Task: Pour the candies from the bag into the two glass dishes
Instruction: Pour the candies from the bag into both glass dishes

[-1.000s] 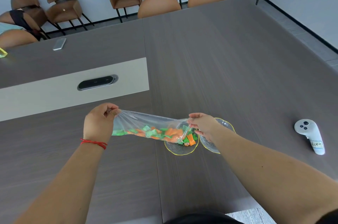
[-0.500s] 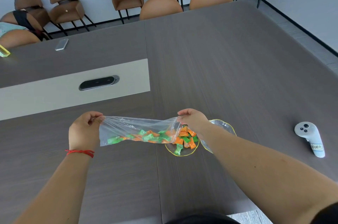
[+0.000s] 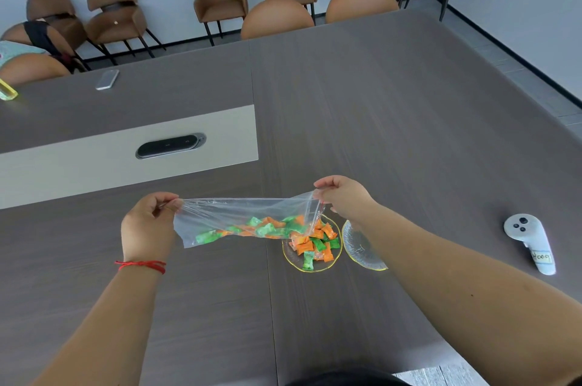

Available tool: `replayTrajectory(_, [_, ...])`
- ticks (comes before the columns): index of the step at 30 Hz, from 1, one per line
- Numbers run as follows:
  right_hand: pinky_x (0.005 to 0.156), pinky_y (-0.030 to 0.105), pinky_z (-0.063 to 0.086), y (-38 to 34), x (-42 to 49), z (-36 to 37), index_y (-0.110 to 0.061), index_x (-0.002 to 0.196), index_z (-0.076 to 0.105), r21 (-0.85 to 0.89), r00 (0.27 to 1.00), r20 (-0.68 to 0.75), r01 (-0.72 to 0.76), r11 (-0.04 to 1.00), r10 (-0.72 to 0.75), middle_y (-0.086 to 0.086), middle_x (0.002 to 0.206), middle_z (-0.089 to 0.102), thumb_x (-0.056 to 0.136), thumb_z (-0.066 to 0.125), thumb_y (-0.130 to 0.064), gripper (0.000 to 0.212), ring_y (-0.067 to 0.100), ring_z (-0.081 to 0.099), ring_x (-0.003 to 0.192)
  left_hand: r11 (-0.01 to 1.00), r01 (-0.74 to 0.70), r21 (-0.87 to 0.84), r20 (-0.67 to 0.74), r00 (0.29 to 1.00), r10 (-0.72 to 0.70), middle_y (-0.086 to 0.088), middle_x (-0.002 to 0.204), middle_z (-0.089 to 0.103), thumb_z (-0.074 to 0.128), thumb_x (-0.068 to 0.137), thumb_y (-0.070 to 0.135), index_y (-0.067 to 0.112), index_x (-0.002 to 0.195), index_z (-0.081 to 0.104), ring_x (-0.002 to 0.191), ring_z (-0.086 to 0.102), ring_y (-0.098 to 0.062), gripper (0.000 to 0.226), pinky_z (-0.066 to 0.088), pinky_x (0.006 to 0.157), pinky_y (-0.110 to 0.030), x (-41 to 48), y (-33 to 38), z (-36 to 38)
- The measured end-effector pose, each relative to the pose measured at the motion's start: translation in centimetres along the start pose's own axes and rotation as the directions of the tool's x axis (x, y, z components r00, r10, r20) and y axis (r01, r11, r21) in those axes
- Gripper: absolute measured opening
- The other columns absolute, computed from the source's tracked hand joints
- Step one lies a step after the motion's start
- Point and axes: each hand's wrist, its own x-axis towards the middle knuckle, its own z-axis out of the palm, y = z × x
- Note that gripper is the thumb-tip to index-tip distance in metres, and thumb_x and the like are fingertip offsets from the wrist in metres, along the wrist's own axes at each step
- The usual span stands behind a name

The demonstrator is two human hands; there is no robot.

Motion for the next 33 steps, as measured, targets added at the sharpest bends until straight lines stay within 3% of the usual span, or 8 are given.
replayTrajectory(5, [0.087,0.033,0.052,0.2,-0.6,-3.5,-0.026,0.097,0.069,0.018,0.998,-0.060,-0.006,1.000,0.007,0.000,0.098,0.069,0.081,0.069,-0.018,0.018,0.017,0.063,0.089,0.998,-0.031,-0.047,0.058,0.998,0.033,0.003,0.085,0.065,0.059,0.087,0.016,0.015,0.091,0.068,0.086,0.057,-0.018,0.011,0.041,0.069,-0.020,-0.4,1.9,2.0])
replayTrajectory(9, [0.083,0.034,0.053,1.7,-1.2,-6.6,-0.024,0.093,0.068,0.089,0.993,-0.112,-0.029,0.996,0.039,0.005,0.094,0.069,0.079,0.071,-0.016,0.017,0.018,0.061,0.080,0.997,-0.046,-0.062,0.141,0.989,0.055,0.017,0.080,0.061,0.059,0.087,0.017,0.014,0.092,0.069,0.085,0.057,-0.016,0.011,0.039,0.067,-0.014,-1.0,4.0,4.7])
replayTrajectory(12, [0.067,0.026,0.050,3.2,-1.8,-8.8,-0.022,0.097,0.068,0.136,0.984,-0.144,-0.086,0.987,0.106,0.003,0.092,0.068,0.078,0.072,-0.016,0.020,0.017,0.060,0.076,0.994,-0.080,-0.079,0.224,0.970,0.096,0.017,0.076,0.063,0.059,0.086,0.014,0.018,0.086,0.067,0.078,0.057,-0.013,0.009,0.040,0.066,-0.014,-1.8,5.8,6.7])
replayTrajectory(16, [0.058,0.024,0.044,5.6,-2.4,-11.2,-0.017,0.103,0.067,0.229,0.964,-0.178,-0.153,0.961,0.196,0.002,0.093,0.068,0.078,0.073,-0.012,0.026,0.014,0.056,0.069,0.982,-0.168,-0.092,0.319,0.929,0.189,0.009,0.071,0.069,0.061,0.085,0.016,0.026,0.078,0.065,0.073,0.058,-0.001,0.013,0.044,0.069,-0.017,-2.4,7.9,9.0])
replayTrajectory(21, [0.064,0.026,0.044,8.5,-2.9,-12.6,-0.014,0.108,0.066,0.316,0.939,-0.202,-0.206,0.926,0.278,0.002,0.090,0.066,0.081,0.070,-0.010,0.027,0.013,0.053,0.065,0.951,-0.305,-0.048,0.408,0.863,0.298,0.013,0.074,0.064,0.063,0.084,0.012,0.021,0.081,0.065,0.067,0.057,0.018,0.009,0.041,0.068,-0.009,-2.6,10.5,11.4])
replayTrajectory(25, [0.064,0.026,0.043,10.4,-2.9,-13.0,-0.014,0.109,0.065,0.370,0.923,-0.196,-0.243,0.897,0.331,0.001,0.088,0.064,0.083,0.068,-0.010,0.026,0.011,0.052,0.061,0.915,-0.404,-0.004,0.481,0.801,0.356,-0.001,0.076,0.069,0.062,0.085,0.012,0.014,0.088,0.067,0.071,0.063,0.004,0.006,0.038,0.063,0.003,-2.7,12.0,12.9])
replayTrajectory(29, [0.060,0.023,0.041,11.6,-2.8,-12.9,-0.017,0.108,0.064,0.404,0.908,-0.196,-0.269,0.874,0.370,-0.001,0.090,0.064,0.086,0.067,-0.013,0.023,0.009,0.054,0.064,0.896,-0.443,0.014,0.503,0.778,0.377,-0.007,0.080,0.071,0.062,0.085,0.013,0.012,0.088,0.068,0.079,0.069,-0.017,0.007,0.043,0.070,-0.013,-3.0,13.0,14.1])
replayTrajectory(33, [0.056,0.022,0.041,12.3,-2.6,-12.8,-0.017,0.109,0.063,0.419,0.904,-0.180,-0.287,0.861,0.389,0.003,0.094,0.065,0.087,0.066,-0.013,0.023,0.010,0.057,0.069,0.879,-0.476,0.028,0.504,0.766,0.399,-0.008,0.080,0.071,0.063,0.084,0.013,0.012,0.087,0.068,0.079,0.070,-0.019,0.006,0.043,0.068,-0.015,-2.9,14.1,14.7])
